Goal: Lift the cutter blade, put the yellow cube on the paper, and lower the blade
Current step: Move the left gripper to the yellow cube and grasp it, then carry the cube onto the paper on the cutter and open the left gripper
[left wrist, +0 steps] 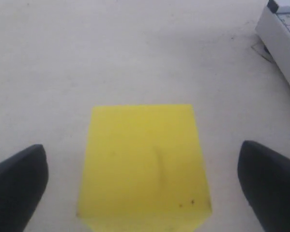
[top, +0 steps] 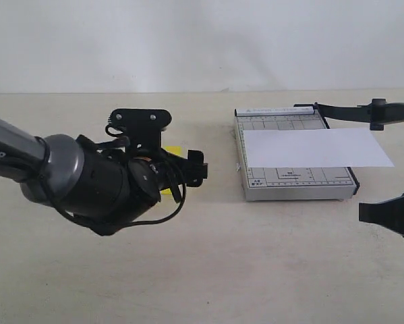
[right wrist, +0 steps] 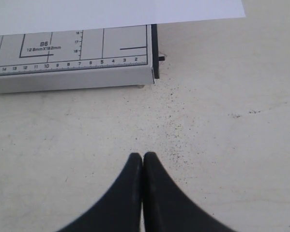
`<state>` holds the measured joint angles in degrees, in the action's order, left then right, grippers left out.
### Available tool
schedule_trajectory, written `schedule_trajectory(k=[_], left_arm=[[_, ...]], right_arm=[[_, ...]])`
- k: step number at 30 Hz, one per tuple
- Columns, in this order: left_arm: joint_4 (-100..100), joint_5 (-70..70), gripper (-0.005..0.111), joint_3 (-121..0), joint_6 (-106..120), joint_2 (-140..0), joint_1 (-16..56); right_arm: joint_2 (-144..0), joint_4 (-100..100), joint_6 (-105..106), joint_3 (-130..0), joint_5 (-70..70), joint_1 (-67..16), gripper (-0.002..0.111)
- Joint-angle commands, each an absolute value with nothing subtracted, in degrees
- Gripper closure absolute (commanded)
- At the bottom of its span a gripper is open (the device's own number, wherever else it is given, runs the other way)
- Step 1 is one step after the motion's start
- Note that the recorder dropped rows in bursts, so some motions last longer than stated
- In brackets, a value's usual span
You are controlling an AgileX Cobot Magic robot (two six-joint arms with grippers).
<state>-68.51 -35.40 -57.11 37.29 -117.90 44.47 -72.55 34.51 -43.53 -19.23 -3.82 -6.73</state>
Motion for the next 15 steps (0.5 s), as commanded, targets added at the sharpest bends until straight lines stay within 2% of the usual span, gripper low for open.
schedule_trajectory(k=[1,6,8,13,15], left_arm=[[-64.2,-27.3,-0.003,-59.7,34.0,-119.2,41.0],[-63.2,-25.1,0.000,-64.0,36.4,-121.0,40.2],[-63.2,-22.9,0.010,-65.3,40.1,-121.4,40.2],[-63.2,-21.0,0.057,-65.7,47.9,-121.5,40.2],[-63.2,-20.2,0.069,-65.7,49.0,-121.5,40.2]], right_arm=[[-72.5,35.0,-43.4,-18.9,-4.1,-6.3,0.108],[-72.5,35.0,-43.4,-18.9,-4.2,-6.3,0.108],[-72.5,35.0,-43.4,-18.9,-4.2,-6.3,0.108],[-72.5,35.0,-43.4,-18.9,-4.2,-6.3,0.108],[-72.5,35.0,-43.4,-18.9,-4.2,-6.3,0.108]])
